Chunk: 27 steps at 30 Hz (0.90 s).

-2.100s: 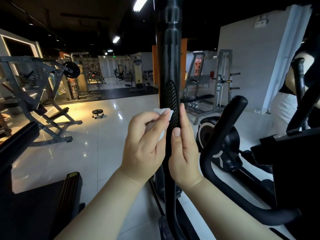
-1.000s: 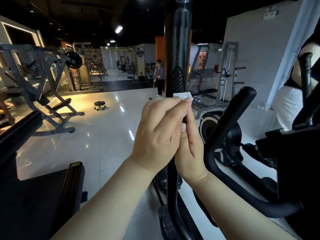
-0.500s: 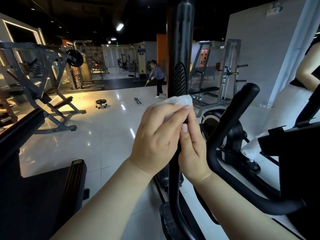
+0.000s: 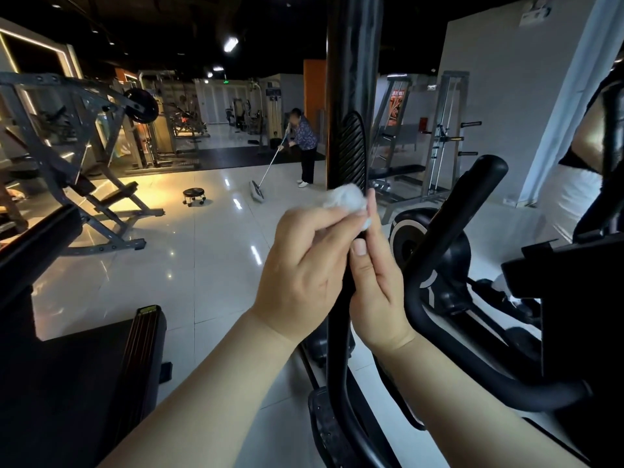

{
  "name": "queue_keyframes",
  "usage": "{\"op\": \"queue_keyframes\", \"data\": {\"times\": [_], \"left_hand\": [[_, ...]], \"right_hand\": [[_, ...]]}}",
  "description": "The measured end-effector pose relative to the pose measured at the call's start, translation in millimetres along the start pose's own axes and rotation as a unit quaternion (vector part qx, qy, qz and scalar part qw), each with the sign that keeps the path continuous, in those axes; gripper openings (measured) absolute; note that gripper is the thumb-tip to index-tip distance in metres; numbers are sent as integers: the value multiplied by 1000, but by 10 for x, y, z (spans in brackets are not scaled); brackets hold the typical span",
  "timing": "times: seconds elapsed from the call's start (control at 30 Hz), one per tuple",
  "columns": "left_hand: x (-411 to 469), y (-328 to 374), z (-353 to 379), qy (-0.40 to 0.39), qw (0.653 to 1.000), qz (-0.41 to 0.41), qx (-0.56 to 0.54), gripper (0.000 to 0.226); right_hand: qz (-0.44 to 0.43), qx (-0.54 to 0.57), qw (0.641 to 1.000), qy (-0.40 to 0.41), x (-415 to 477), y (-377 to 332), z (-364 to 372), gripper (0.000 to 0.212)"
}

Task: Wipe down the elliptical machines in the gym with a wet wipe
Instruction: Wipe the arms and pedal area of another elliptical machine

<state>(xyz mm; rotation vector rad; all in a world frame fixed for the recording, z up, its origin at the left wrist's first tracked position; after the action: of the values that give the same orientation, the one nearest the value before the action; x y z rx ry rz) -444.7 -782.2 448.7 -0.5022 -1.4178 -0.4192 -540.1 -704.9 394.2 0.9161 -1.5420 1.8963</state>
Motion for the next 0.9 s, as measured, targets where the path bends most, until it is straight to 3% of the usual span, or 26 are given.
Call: {"op": "queue_keyframes", "data": {"times": [0.4, 0.6, 0.9], "left_hand": [[-36, 42, -4, -10, 1000, -10, 2, 20], [-280, -181, -142, -12, 997, -70, 18, 23], [-248, -20, -70, -8, 999, -44, -6, 15]], "right_hand": [[25, 16, 1000, 6, -57, 24, -27, 52], [28, 20, 999, 4, -77, 39, -23, 54], [29, 39, 999, -26, -100, 33, -22, 53]]}}
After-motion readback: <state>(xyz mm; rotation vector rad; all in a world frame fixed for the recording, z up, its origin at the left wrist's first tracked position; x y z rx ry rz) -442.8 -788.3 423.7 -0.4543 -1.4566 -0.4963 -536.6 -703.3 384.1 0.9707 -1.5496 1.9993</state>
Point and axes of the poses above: each hand's wrist, its own x-axis towards the middle knuckle, its own z-axis out of the palm, y = z × x, the point moved 10 cm from there along x, towards the middle knuckle, and after that the axes turned 10 degrees about y, right-handed, at the moved point
